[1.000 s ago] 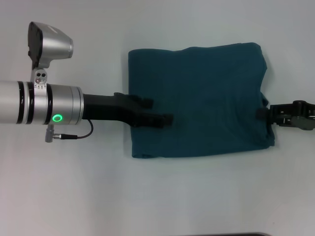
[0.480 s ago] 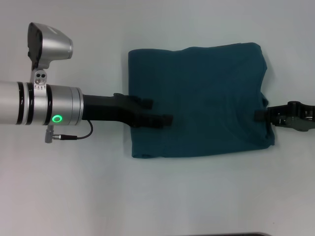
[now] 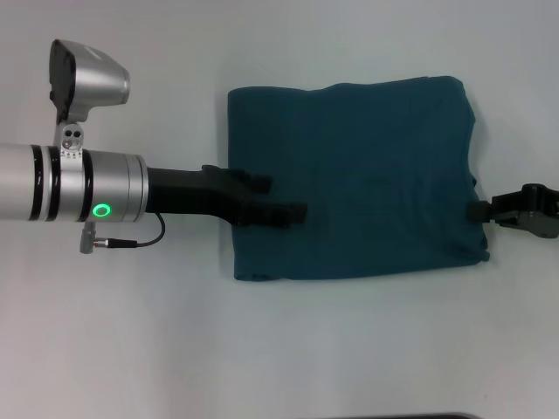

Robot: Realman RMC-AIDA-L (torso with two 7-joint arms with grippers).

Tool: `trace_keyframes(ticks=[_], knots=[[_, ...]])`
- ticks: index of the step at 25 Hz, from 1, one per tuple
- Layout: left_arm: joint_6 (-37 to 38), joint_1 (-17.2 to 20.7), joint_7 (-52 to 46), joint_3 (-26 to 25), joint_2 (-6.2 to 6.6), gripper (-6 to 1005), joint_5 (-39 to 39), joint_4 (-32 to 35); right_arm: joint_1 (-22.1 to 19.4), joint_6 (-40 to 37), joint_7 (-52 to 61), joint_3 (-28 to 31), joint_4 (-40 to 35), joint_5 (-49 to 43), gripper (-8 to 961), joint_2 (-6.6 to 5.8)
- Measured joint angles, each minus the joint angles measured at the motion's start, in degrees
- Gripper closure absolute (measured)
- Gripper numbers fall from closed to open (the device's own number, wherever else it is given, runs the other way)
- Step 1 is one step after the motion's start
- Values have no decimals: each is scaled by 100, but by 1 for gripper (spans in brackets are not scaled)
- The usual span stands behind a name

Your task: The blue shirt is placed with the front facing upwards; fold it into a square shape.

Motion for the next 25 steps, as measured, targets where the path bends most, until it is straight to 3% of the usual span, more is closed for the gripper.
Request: trace_keyframes(ticks=[20, 25], knots=[[-53, -9, 2, 0, 0, 83, 0, 0, -235, 101, 122, 97, 50, -243, 940, -101], [-53, -9, 2, 0, 0, 83, 0, 0, -192, 125, 123, 61, 68, -251, 893, -102]])
